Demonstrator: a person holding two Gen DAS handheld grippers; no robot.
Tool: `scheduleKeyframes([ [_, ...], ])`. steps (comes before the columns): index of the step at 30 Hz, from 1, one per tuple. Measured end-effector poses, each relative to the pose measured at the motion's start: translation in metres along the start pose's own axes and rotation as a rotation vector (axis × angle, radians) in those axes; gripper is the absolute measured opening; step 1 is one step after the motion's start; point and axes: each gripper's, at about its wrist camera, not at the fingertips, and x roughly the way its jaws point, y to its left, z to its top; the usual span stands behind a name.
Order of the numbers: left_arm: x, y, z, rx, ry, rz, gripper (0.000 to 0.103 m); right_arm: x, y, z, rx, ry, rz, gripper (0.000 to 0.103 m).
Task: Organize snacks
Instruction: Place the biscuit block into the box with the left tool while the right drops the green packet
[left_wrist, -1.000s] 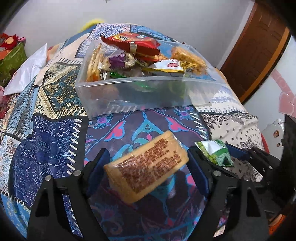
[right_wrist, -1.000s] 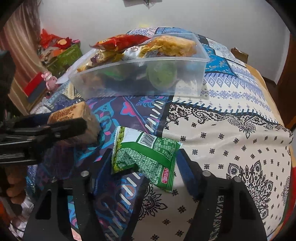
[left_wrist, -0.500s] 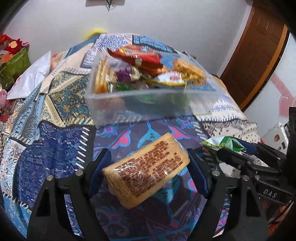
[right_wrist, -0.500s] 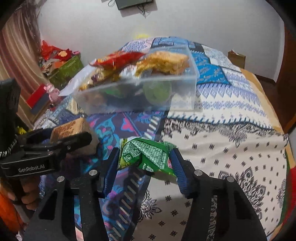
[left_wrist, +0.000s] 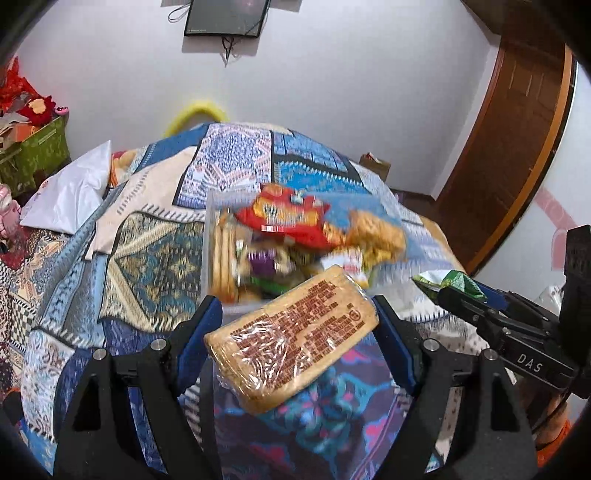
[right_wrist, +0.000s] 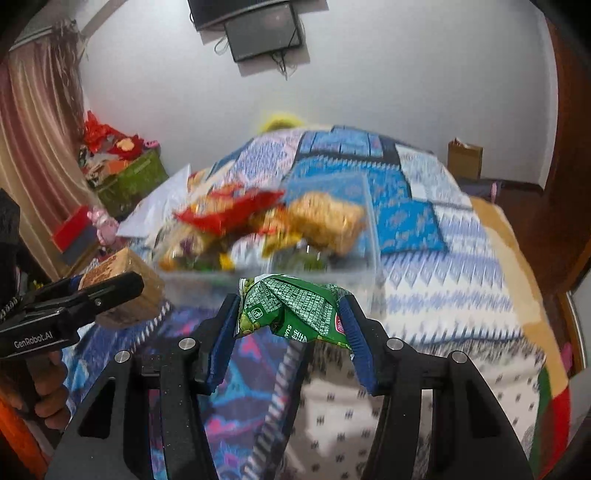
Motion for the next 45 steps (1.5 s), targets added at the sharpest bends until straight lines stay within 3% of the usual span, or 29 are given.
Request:
scheduleKeyframes([
  [7, 0.025, -0.013, 0.023, 0.023, -0.019, -0.003, 0.081, 0.014, -0.006, 0.024, -0.005, -0.036, -0.027, 0.051],
  [16, 0.069, -0.023, 0.033, 0.032, -0.021, 0.034, 0.081, 0.047, -0.017, 0.025, 0.007, 0.011, -0.047, 0.053],
  [24, 0.072, -0.016, 0.034, 0.012, -0.001, 0.028, 0.082, 0.051, -0.019, 0.022, 0.017, 0.051, -0.034, 0.058],
  [28, 0.057, -0.017, 0.035, 0.011, -0.026, 0.02, 0.083, 0.041, -0.014, 0.026, 0.0, 0.03, -0.045, 0.064],
  [36, 0.013, -0.024, 0.04, 0.031, -0.094, 0.003, 0.084, 0.004, -0.007, 0.034, 0.0, -0.027, -0.029, 0.065],
  [45, -0.091, -0.036, 0.04, 0.099, -0.304, -0.02, 0.084, -0.079, 0.018, 0.046, -0.039, -0.197, -0.005, 0.065],
])
